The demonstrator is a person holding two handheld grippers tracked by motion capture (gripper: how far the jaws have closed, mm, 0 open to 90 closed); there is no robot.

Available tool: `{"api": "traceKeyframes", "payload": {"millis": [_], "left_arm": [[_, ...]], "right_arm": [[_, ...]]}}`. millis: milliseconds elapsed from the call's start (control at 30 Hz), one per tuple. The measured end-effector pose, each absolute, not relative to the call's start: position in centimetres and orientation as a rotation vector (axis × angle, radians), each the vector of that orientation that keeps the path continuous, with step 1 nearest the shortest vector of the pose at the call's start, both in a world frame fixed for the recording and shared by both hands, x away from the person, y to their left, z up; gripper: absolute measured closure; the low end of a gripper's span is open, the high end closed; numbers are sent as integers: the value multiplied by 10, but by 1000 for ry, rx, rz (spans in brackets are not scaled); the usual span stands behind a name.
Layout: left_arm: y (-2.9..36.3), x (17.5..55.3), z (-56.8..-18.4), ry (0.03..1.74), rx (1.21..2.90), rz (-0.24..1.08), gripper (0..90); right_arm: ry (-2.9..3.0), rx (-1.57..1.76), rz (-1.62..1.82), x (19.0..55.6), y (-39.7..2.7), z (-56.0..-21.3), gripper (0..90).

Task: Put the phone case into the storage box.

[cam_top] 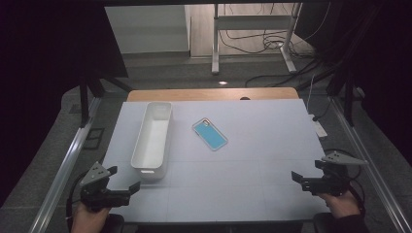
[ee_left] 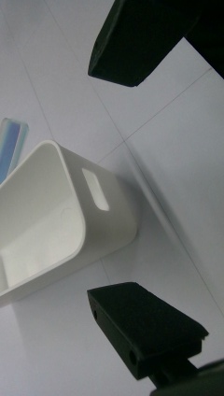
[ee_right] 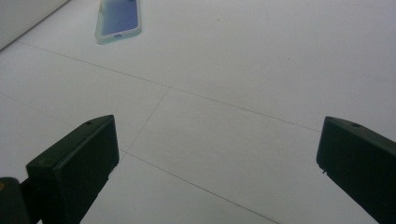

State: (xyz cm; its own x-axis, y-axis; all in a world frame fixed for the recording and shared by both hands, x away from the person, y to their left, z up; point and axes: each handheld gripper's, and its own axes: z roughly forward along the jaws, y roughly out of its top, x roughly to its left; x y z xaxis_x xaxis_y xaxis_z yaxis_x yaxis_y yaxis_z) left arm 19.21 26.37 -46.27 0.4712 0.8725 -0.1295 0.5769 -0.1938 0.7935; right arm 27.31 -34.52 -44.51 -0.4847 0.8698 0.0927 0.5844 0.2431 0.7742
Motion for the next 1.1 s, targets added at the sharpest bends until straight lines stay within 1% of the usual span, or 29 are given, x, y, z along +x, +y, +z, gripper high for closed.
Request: {"api": "traceKeyframes", "payload": {"millis": [567,1100], "left_arm": [[263,192,-463,1191,1909,440,10],[264,192,-463,1207,1898,426,11]], "right_arm": [[2203,1326,1090,275,-343,-446,0],[2240,1294,1048,278,-337,-446,0]]}}
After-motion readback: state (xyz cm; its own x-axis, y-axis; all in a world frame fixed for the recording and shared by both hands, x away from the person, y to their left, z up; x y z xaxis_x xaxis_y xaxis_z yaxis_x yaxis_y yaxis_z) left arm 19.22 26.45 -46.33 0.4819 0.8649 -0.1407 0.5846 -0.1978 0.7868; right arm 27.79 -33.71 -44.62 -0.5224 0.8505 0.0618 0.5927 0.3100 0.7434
